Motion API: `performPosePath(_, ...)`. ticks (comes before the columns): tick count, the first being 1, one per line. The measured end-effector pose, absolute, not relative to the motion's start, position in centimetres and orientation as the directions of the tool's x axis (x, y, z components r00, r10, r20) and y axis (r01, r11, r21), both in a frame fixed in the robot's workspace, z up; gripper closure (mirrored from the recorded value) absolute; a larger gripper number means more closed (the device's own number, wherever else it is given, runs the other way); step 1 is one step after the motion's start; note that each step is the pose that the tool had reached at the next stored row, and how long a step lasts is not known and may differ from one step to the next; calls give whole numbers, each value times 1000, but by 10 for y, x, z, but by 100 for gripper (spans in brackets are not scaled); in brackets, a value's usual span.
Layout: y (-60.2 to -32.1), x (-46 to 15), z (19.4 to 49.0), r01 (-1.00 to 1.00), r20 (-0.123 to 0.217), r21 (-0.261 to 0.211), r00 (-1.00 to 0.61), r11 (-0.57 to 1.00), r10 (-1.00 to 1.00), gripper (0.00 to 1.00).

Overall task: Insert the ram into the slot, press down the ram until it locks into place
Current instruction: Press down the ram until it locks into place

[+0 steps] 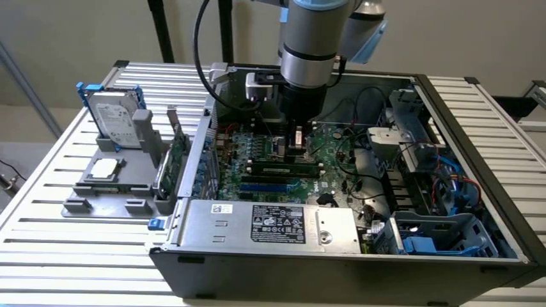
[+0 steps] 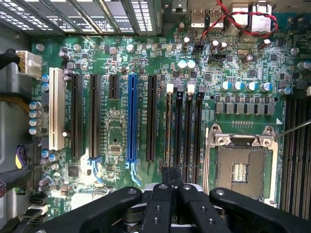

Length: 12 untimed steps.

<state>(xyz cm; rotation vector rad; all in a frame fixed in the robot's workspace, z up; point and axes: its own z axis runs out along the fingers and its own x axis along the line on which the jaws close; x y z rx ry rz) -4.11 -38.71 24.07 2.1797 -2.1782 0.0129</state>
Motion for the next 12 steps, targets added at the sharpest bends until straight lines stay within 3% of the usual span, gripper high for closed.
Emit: performPosePath(12, -387, -41, 229, -999, 50, 37, 2, 0, -999, 89)
